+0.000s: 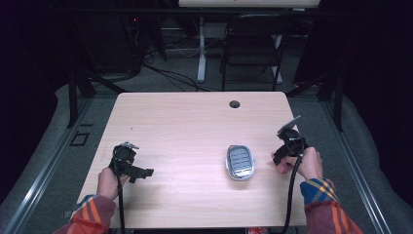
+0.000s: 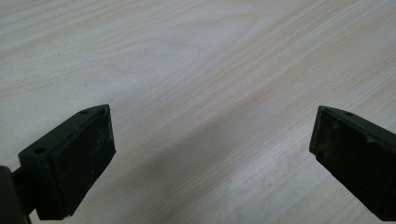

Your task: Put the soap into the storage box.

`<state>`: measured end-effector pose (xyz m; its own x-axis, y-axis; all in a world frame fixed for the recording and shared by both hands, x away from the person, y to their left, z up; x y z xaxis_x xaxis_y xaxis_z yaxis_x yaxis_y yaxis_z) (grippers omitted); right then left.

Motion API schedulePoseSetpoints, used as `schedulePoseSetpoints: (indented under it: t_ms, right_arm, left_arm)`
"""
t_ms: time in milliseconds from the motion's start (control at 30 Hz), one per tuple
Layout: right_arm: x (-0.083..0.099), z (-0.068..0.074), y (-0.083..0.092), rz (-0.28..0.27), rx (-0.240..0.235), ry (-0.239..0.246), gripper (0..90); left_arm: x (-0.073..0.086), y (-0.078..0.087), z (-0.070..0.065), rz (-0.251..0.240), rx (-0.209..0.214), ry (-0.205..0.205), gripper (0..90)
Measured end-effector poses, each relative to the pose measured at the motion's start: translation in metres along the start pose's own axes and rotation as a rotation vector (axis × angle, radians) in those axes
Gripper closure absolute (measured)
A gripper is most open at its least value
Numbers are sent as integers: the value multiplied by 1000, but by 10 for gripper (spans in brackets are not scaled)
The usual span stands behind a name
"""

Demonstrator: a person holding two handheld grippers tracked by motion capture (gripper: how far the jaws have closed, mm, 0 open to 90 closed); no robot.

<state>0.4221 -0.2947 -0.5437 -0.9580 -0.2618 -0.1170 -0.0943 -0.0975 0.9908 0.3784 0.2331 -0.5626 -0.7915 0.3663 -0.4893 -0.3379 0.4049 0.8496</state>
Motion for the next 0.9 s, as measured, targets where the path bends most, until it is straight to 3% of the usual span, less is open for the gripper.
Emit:
schedulePoseSetpoints:
  t_ms: [267, 367, 533, 600, 900]
  right_arm:
    - [2, -2, 6, 42, 0, 28, 372]
    - [2, 0, 9, 11, -12, 16, 372]
    - [2, 2, 15, 14, -17, 34, 372]
    - [2, 5, 16, 6, -20, 20, 372]
    - [-2, 20, 26, 14, -22, 72, 372]
  left_arm:
    - [0, -1, 0, 11, 2, -3, 2]
    - [0, -1, -1, 8, 3, -8, 2]
    - [0, 1, -2, 6, -1, -11, 2]
    - [0, 1, -2, 6, -2, -11, 2]
    - [1, 2, -2, 8, -7, -13, 2]
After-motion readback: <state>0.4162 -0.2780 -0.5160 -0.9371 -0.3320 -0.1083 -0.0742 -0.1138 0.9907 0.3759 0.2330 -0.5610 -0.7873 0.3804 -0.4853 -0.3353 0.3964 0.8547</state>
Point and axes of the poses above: each handheld gripper's, and its own axes: y roughly backward along the jaws, x roughly out of its underside, z roughly to its left, the point moved 3 cm from there along -y, roughly forward along the jaws, and after that the axes turned 2 degrees about y, right-handed, at the moved point
